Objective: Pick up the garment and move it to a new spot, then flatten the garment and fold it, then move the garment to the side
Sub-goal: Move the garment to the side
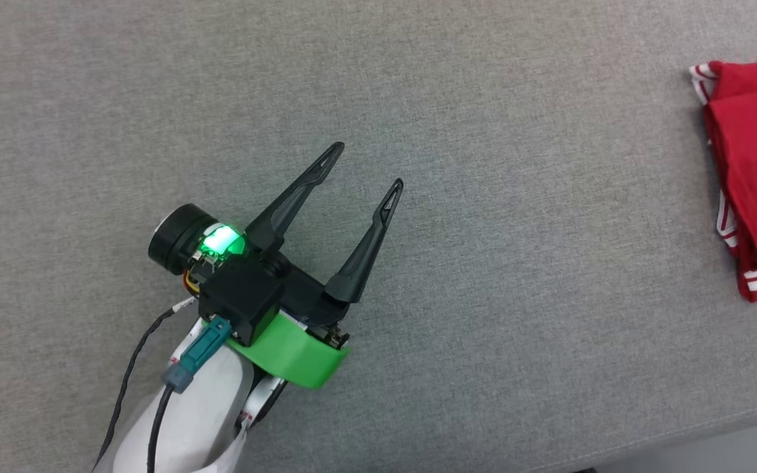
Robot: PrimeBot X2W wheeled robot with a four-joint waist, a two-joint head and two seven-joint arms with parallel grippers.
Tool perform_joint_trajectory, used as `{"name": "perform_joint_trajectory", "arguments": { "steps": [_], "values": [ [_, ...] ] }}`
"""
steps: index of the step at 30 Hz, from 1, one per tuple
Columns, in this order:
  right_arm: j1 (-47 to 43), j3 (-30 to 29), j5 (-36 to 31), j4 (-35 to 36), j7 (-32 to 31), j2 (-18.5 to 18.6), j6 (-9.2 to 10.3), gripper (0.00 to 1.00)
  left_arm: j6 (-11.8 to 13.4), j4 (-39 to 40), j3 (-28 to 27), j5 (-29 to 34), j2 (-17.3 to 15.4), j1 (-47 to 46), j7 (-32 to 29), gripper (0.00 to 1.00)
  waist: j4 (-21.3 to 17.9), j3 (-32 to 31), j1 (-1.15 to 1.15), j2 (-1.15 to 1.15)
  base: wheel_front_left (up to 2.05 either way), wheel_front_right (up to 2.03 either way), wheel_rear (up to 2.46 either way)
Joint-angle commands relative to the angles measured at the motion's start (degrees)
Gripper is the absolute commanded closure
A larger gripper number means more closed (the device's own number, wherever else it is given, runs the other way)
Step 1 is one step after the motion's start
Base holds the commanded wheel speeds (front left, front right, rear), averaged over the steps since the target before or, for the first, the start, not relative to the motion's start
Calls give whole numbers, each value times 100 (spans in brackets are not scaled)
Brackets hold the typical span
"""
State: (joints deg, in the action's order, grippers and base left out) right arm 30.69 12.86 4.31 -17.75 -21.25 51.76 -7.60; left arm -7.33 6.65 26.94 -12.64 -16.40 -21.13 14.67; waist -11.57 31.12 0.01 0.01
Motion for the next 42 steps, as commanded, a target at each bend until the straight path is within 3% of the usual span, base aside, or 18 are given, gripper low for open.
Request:
{"name": "perform_joint_trajectory", "arguments": {
  "steps": [1,13,14,15,16,27,35,42],
  "values": [
    [149,-106,-109,-152,97,-68,11,100,-15,66,1,40,-52,-136,33,0,-291,407,-1,-1,0,0,0],
    [784,-860,-659,-1380,650,-307,11,100,-15,323,-32,68,-113,-263,33,0,-54,670,-1,-1,0,0,0],
    [822,-883,-686,-1465,714,-317,11,71,-15,326,-31,66,-102,-264,33,0,-33,663,-1,-1,0,0,0],
    [873,-914,-745,-1556,818,-320,11,16,-15,326,-26,62,-89,-264,33,0,-5,647,-1,-1,0,0,0],
    [909,-938,-775,-1638,889,-334,11,0,-15,322,-27,61,-75,-261,33,0,15,627,-1,-1,0,0,0],
    [1374,-690,-890,-2126,1649,-555,11,0,-15,7,-262,-165,299,-36,33,0,299,-211,-1,-1,0,0,0],
    [1287,-449,-444,-1516,1984,-1033,11,0,-15,-428,-846,-319,596,473,33,0,634,-1178,-1,-1,0,0,0],
    [713,-688,375,-699,2270,-1792,11,0,-15,-696,-1459,-389,829,935,33,0,988,-1864,-1,-1,0,0,0]
  ]
}}
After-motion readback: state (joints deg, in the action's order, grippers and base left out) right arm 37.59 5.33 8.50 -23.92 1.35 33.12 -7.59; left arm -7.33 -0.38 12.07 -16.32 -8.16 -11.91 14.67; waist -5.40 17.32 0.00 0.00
